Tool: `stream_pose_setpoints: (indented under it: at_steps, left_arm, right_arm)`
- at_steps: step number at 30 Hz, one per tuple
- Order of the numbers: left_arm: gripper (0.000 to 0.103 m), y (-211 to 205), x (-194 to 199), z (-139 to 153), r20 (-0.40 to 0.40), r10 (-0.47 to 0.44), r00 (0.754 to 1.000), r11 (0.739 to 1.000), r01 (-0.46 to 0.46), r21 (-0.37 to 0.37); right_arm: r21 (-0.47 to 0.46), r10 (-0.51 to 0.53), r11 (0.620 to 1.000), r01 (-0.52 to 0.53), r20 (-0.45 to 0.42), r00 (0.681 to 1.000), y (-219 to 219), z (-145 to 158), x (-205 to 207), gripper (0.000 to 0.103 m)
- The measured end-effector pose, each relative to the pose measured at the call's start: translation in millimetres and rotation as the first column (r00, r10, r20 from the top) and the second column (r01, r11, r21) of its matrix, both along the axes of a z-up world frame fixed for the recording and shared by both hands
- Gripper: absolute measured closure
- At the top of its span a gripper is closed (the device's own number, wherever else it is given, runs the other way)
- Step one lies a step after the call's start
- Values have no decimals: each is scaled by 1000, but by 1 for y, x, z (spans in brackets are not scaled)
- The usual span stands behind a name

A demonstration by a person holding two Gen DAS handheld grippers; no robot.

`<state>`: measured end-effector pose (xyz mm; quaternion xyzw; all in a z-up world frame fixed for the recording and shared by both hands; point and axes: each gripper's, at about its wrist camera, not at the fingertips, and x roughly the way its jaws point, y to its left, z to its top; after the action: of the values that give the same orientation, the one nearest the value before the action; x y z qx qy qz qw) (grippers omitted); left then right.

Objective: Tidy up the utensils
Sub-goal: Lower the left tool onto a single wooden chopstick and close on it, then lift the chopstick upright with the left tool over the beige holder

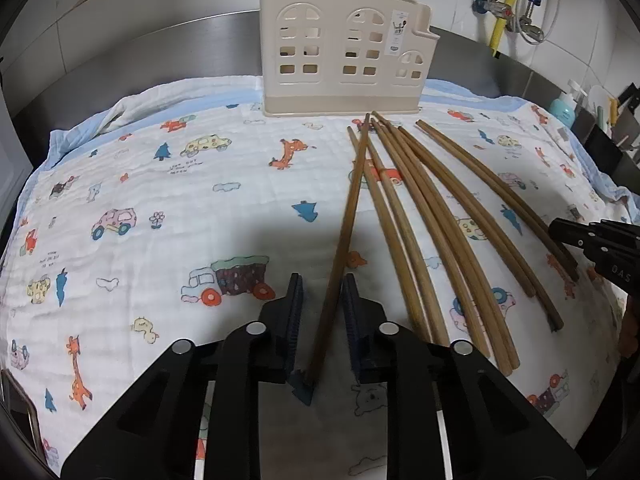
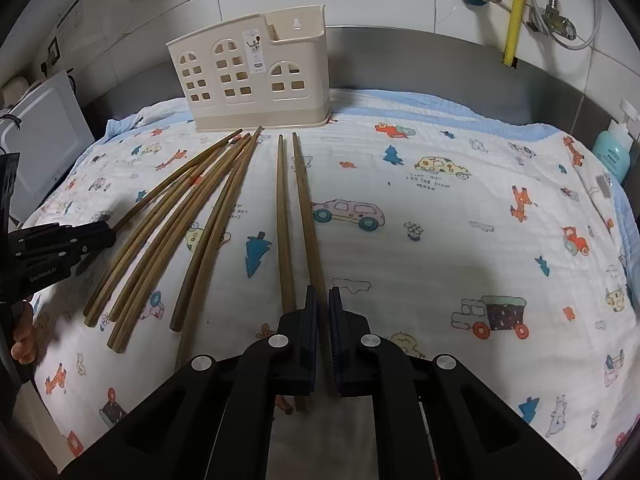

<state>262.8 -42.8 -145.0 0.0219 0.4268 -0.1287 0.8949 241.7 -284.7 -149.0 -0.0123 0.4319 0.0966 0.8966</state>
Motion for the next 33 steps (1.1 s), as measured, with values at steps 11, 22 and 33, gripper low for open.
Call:
stream_pose_setpoints:
  at_steps: [11,22,33]
  left_arm:
    - [88,-6,0,-3,7,-23,1000,999,22,32]
    - [97,-8,0,-1,-7,-6,1000,1000,6,27]
    - [98,8,-22,31,90,-5,996,995,14,-96]
  right_arm:
    - [5,1,1000,-1,-5,1000,1,-5,1,94]
    - [-4,-10,1000,10,13,1000,2,0,-5,96]
    - [-9,-16,1000,18,150,989,4,56,-28,96]
